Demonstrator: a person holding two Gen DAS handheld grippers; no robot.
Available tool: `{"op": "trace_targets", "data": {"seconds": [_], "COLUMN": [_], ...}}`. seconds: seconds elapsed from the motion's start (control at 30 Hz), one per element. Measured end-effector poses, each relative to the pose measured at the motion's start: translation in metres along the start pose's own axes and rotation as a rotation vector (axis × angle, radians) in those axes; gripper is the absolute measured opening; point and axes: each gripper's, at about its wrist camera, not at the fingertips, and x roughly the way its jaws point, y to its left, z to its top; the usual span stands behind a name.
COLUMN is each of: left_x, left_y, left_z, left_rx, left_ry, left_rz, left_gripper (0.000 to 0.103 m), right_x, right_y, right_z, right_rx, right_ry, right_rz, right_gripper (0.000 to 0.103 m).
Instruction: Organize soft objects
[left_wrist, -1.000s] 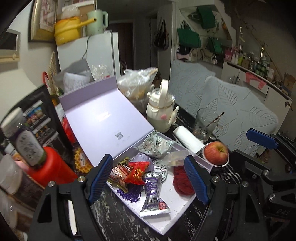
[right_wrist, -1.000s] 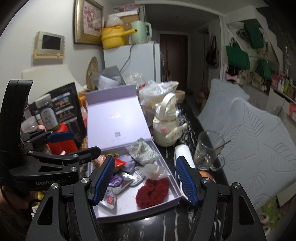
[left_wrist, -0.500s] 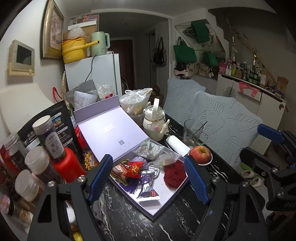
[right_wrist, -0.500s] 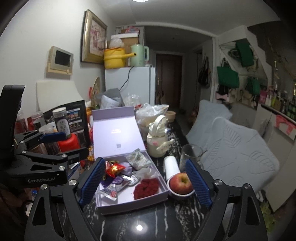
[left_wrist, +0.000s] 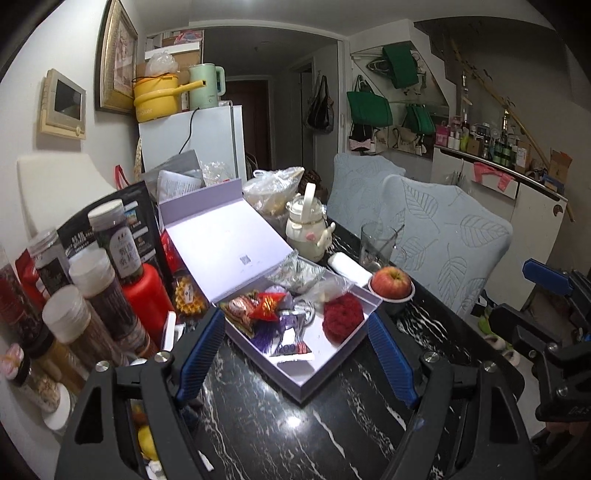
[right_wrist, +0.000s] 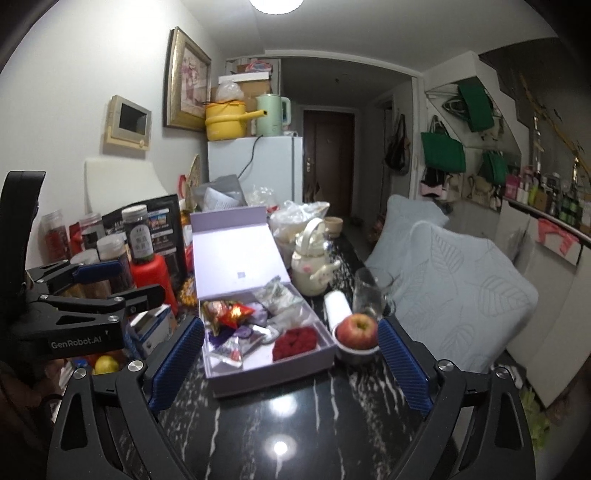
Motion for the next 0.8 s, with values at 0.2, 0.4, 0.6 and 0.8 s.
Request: {"op": "trace_targets", "data": {"seconds": [0.2,0.4,0.6,0.8], "left_x": [0.003,0.009,0.015,0.017], "left_y": [-0.002,-0.007,-0.011,-0.011], "left_z": [-0.018,-0.030,-0.034,-0.033], "left_rx": [0.022,0.022,0.025,0.022], "left_ry": [0.025,0.048,0.067,0.072], "left_rz": [-0.024,-0.047,-0.061,-0.075], "left_gripper": [0.080,0.080,0.080,0.080], "right_x": [-0.001,0.004,0.008,0.008], "right_y": [0.003,0.002,0.000,-0.002], "right_z": [-0.020,-0.036,-0.044,-0.047], "right_rx": [0.020,0.041,0.052,0.056], "right_ry": [0.037,0.068,0.098,0.102], "right_rz": [-0.026,-0.024,-0.032,-0.037], "right_gripper": [0.096,0.096,0.096,0.096]}}
